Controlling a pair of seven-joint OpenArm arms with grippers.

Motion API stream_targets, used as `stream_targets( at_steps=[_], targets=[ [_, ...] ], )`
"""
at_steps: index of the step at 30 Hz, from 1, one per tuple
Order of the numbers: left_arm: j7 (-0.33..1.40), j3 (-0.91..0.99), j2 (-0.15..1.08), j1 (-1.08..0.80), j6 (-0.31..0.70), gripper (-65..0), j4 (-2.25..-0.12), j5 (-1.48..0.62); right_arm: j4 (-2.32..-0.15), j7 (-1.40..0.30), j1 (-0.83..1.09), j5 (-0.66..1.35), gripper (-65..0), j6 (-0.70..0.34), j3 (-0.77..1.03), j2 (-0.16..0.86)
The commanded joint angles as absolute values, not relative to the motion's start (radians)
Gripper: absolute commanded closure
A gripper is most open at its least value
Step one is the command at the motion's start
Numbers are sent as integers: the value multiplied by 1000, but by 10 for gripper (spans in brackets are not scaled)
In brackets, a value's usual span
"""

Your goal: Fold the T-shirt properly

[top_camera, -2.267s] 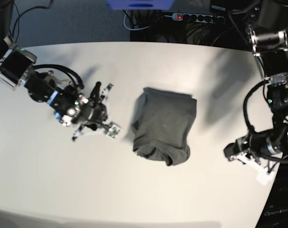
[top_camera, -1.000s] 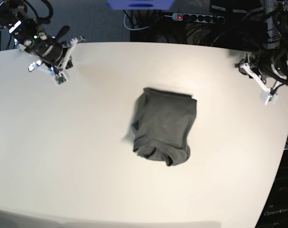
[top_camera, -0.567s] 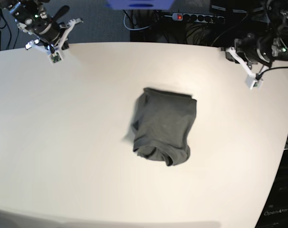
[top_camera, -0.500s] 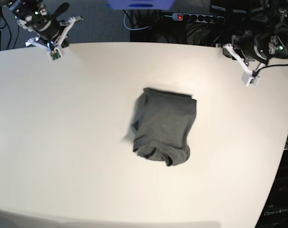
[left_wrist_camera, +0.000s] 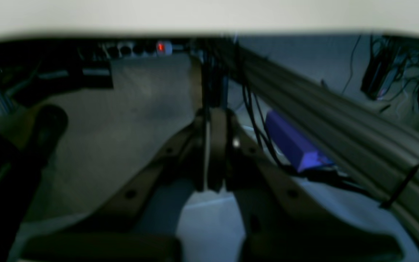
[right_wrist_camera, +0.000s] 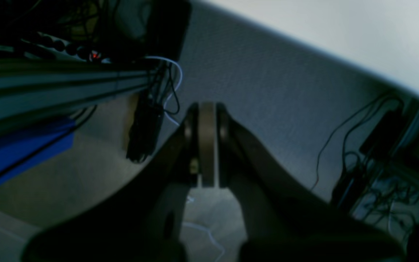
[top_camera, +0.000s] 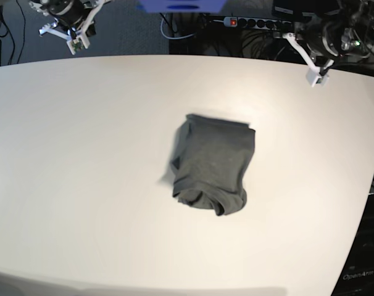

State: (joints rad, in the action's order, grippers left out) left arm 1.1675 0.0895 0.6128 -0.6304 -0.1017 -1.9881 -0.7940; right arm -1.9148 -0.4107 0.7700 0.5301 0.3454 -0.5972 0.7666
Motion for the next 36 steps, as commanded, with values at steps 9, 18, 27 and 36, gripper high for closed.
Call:
stream_targets(
  at_steps=[9,18,27,36],
  targets=[
    [1165,94,575,-737,-97,-17,-2003,-622,-1902,-389,799,526,0,348,-627,746],
    [1161,31,529,-812,-90,-17,-1992,-472,-1779,-251,862,526,0,348,-641,714],
    [1001,-19,475,-774,-87,-17,-1716,-367,-1534,-97,788,526,0,346,-779,661],
    [642,-202,438,-624,-5,-17,-1233,-367,-1106,53,613,530,0,335,-934,499]
  ],
)
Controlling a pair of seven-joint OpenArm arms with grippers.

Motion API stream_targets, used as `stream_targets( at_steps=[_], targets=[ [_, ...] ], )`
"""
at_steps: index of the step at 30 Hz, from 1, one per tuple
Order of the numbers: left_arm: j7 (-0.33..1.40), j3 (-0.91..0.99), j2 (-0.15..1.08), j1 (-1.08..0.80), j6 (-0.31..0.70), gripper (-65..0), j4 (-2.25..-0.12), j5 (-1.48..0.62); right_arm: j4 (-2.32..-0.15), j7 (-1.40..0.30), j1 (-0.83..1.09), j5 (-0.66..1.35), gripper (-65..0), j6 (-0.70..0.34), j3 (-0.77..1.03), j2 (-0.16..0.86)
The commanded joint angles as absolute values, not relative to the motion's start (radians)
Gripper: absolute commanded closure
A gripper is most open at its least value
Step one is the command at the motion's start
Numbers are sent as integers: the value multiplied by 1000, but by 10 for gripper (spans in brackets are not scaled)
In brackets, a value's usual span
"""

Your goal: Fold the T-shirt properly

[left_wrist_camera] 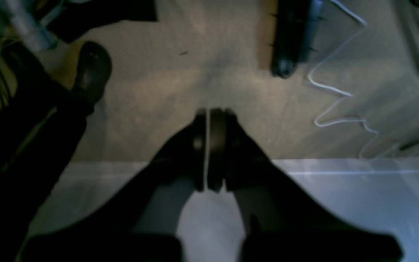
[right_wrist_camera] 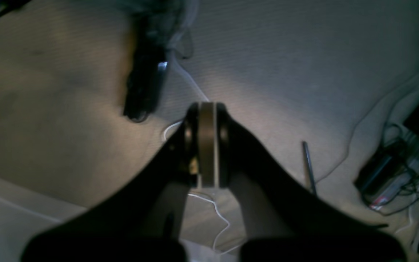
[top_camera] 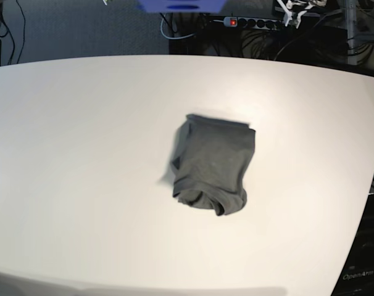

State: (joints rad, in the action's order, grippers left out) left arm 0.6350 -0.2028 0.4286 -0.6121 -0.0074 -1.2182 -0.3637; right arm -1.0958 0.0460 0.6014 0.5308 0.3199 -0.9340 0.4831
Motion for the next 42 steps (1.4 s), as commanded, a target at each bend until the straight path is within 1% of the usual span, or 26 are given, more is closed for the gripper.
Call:
stream_targets(
  at_steps=[1,5,8,10,14,16,19,23,26,32,36,40,42],
  targets=[
    [596,-220,432,-602,-5,-17,-1171,-367,-1055,62,595,530,-1,311,-935,478],
    [412,-294,397,-504,-5,-17,-918,-367,-840,114,519,533,-1,136,-935,390],
    [240,-341,364,-417,-4,-17,-708,-367,-641,166,440,533,-1,50,-934,318],
    [93,-384,335,-343,-4,-17,-539,-367,-460,223,369,533,-1,-15,-934,249],
    [-94,-484,252,-202,-1,-18,-239,-367,-110,381,243,532,-1,-166,-934,131],
    [-160,-509,216,-147,47,-18,-130,-374,0,447,189,535,-1,-211,-932,84],
    [-194,-490,182,-82,157,-18,-35,-377,0,483,136,579,-1,-254,-934,61],
    [-194,-441,170,-36,243,-18,-5,-377,0,461,96,638,-1,-294,-934,84],
    [-194,-414,170,-13,262,-20,-7,-377,0,389,70,702,-1,-317,-934,102],
    [-193,-415,170,7,262,-22,-8,-369,0,278,21,817,-1,-312,-934,117],
    [-193,-414,176,18,265,-23,-8,-372,0,254,7,892,-1,-311,-934,116],
    [-191,-407,177,19,329,-23,-2,-378,0,231,5,905,-3,-309,-934,116],
    [-191,-406,173,19,334,-23,-1,-378,0,206,-5,905,-3,-309,-932,116]
  ],
)
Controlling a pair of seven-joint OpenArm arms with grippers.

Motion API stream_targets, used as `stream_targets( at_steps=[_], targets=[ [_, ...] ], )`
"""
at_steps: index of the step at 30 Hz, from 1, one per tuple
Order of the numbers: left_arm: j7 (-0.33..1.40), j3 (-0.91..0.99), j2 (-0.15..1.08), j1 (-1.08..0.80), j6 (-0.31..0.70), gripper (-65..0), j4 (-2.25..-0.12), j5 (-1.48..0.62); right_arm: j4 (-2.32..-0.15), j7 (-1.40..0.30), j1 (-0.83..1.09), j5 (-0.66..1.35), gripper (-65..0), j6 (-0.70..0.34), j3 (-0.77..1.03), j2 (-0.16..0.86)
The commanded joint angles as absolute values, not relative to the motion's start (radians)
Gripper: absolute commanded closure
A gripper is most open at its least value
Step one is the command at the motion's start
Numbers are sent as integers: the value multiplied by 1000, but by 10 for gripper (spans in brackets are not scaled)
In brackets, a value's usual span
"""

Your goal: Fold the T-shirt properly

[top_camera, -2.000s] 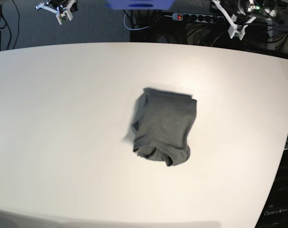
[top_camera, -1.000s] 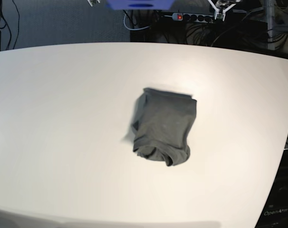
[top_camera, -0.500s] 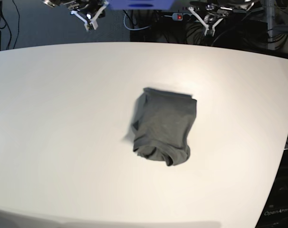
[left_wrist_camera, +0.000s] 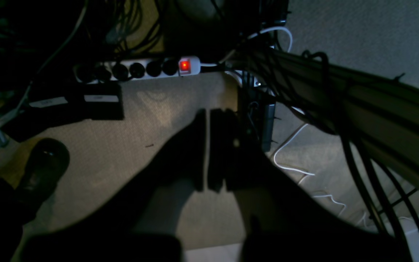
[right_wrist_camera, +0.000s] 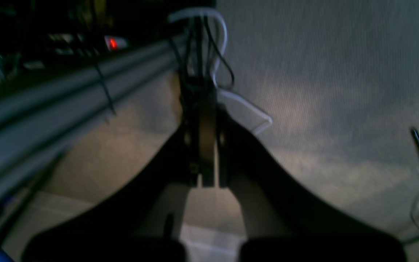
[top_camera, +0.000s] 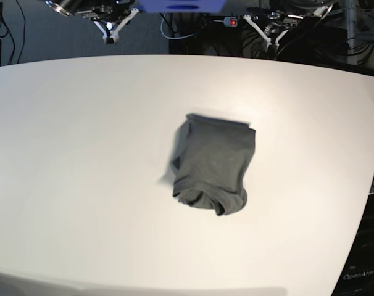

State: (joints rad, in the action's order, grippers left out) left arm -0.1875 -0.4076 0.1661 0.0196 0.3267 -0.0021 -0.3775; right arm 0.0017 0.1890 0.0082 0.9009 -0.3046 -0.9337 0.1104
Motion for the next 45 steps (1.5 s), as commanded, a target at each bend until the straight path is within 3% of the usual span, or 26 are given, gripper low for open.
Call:
stream_targets(
  at_steps=[1,12,21,45],
  targets=[
    [-191,-406,173,19,334,-23,-1,-378,0,203,-5,906,-3,-309,-932,116],
    [-191,-406,174,16,344,-120,-7,-378,0,205,-4,954,-6,-262,-932,85],
    [-117,-406,173,18,344,-120,-8,-378,0,206,2,954,-6,-268,-862,110],
    [-120,-406,162,16,344,-121,-10,-380,0,203,15,949,-7,-292,-862,110]
  ],
)
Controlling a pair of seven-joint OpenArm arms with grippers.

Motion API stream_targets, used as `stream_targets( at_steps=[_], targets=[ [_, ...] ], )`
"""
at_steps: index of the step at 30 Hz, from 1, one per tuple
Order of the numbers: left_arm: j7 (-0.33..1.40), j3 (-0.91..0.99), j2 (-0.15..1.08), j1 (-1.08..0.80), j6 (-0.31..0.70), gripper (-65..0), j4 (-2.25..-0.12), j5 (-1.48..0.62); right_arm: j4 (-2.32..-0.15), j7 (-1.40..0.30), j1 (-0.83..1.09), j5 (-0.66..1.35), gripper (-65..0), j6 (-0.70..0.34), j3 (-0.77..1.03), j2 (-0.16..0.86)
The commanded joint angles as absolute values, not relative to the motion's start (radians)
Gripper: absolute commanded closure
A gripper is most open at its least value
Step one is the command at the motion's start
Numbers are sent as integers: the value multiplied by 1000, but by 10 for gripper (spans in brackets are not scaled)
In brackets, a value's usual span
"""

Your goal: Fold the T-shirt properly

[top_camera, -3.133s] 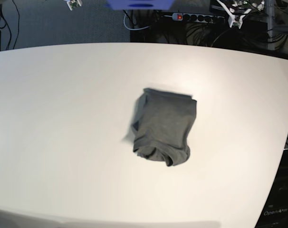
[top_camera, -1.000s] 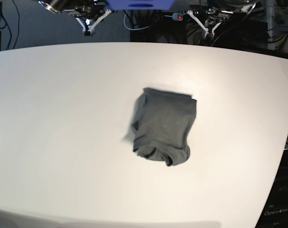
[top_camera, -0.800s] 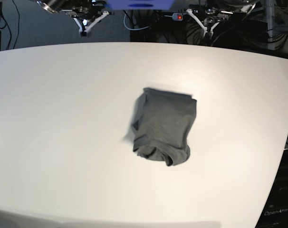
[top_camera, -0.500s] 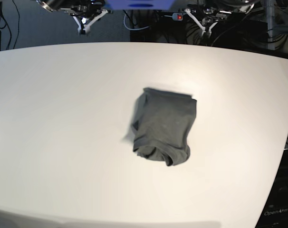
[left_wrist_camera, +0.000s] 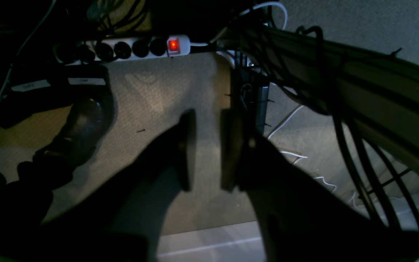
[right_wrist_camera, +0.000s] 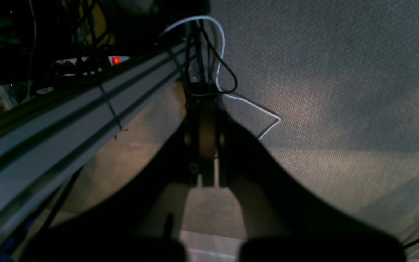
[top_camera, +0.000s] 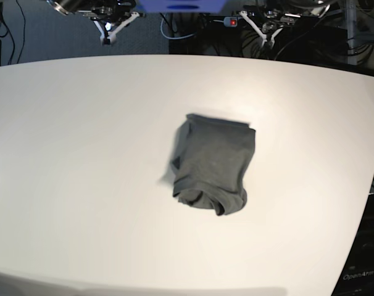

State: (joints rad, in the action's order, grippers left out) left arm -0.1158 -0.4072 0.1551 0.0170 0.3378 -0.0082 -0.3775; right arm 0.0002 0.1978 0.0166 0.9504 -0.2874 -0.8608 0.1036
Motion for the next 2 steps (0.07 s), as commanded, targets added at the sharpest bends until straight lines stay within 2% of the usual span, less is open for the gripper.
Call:
stream_targets(
  at_steps=[1,2],
  targets=[
    [-120,-406,163,16,344,-121,-10,-381,0,203,15,949,-7,-292,-862,110],
    [-120,-406,162,16,344,-121,-10,-390,0,203,15,947,-7,-292,-868,110]
  ],
)
